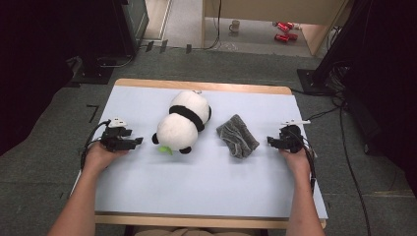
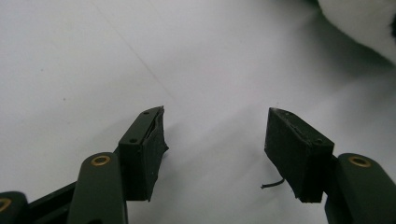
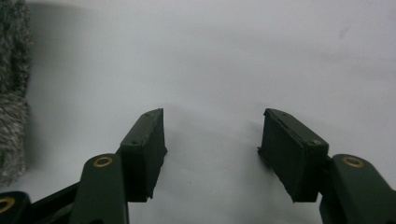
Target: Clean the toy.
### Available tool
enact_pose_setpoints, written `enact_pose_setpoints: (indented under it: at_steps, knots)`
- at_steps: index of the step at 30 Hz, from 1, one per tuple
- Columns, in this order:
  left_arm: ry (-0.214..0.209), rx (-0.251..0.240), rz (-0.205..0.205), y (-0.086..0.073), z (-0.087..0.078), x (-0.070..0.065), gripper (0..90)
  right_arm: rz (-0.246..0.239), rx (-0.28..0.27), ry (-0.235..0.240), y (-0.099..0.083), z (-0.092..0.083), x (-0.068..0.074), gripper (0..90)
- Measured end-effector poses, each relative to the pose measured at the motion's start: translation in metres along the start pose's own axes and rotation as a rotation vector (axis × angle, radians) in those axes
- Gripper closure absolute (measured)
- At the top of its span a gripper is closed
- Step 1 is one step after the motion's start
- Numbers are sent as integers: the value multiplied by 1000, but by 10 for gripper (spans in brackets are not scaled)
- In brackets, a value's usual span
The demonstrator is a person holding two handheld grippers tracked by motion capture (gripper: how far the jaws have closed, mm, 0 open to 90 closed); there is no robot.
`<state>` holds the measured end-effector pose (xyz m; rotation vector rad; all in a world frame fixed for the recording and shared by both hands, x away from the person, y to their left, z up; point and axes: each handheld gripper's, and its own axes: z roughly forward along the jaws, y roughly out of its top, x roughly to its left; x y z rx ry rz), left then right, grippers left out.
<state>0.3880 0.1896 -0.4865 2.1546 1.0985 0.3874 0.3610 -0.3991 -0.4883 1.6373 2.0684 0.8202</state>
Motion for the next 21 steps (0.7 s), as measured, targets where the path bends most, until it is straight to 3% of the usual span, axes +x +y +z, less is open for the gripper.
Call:
enact_pose_setpoints:
  at_steps: [5, 9, 17, 21]
  knots:
    - [-3, -3, 10, -1, 1, -1, 353, -41, -68, 1, -10, 2, 2, 352]
    - [-6, -5, 33, -2, 1, -1, 330, -32, -112, 2, -16, 2, 2, 350]
    - [-20, -10, 21, -2, 2, -1, 292, -23, -123, -6, -18, 2, 4, 333]
    - [-21, -8, 24, -2, 2, -2, 280, -39, -123, -7, -18, 4, 7, 271]
